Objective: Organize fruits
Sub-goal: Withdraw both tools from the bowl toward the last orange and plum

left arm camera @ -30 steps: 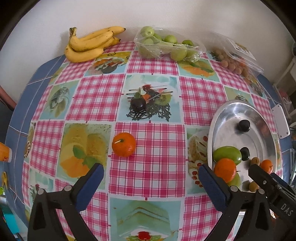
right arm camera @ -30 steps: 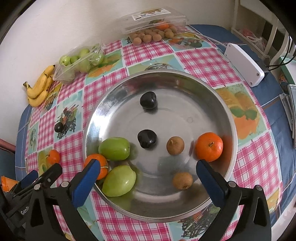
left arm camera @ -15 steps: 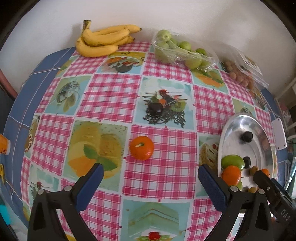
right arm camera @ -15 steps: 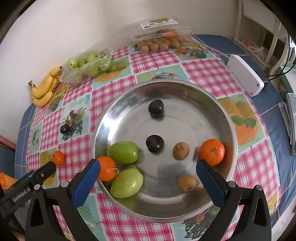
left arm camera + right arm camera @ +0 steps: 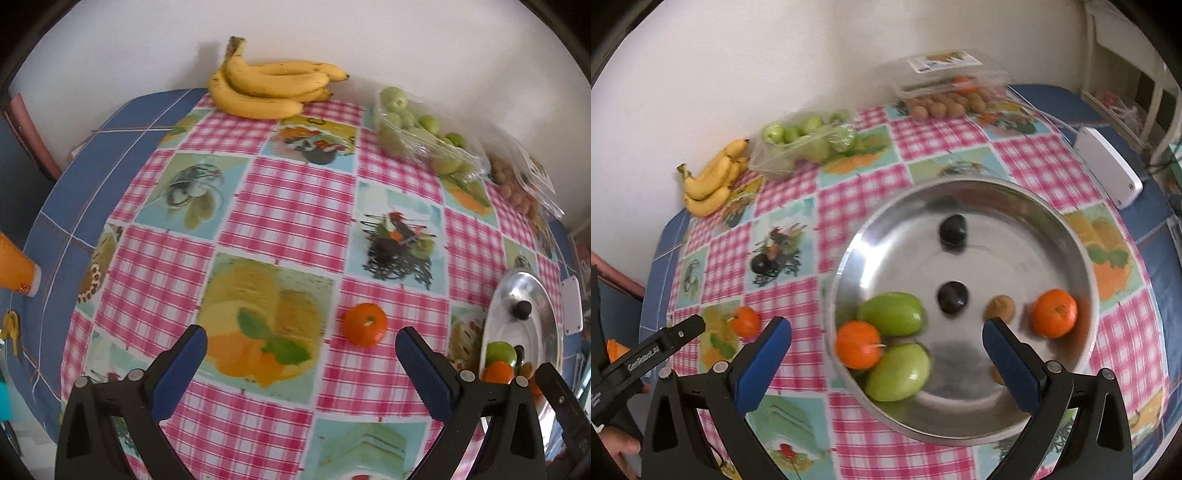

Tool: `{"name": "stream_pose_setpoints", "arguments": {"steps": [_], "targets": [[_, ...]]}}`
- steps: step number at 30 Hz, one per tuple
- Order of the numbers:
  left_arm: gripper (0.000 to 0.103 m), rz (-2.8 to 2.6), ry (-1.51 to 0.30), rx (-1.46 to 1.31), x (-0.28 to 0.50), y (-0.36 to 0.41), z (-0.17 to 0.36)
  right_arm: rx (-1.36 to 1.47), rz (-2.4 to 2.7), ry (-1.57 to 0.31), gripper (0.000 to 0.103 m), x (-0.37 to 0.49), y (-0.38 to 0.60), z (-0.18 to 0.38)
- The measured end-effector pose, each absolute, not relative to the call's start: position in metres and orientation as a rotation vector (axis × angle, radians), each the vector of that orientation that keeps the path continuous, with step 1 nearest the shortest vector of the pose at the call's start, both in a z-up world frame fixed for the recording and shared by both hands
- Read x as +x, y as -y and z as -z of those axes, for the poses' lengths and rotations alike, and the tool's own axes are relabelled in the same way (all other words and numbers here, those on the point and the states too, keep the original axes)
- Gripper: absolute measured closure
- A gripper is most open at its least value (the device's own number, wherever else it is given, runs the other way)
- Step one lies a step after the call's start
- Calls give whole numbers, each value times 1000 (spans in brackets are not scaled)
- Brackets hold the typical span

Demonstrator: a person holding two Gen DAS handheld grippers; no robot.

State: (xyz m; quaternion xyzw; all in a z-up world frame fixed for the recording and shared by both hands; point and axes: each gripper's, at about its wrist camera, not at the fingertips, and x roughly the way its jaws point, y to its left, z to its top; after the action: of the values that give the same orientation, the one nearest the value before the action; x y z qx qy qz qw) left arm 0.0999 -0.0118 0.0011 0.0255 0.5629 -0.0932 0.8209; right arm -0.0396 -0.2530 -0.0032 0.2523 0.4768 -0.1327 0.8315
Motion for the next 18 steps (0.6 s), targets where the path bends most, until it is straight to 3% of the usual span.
{"name": "stream_pose_setpoints", "arguments": {"steps": [18], "targets": [[0, 78, -1159, 28, 123, -12, 5, 321, 102, -1015, 0, 12, 176, -5]]}}
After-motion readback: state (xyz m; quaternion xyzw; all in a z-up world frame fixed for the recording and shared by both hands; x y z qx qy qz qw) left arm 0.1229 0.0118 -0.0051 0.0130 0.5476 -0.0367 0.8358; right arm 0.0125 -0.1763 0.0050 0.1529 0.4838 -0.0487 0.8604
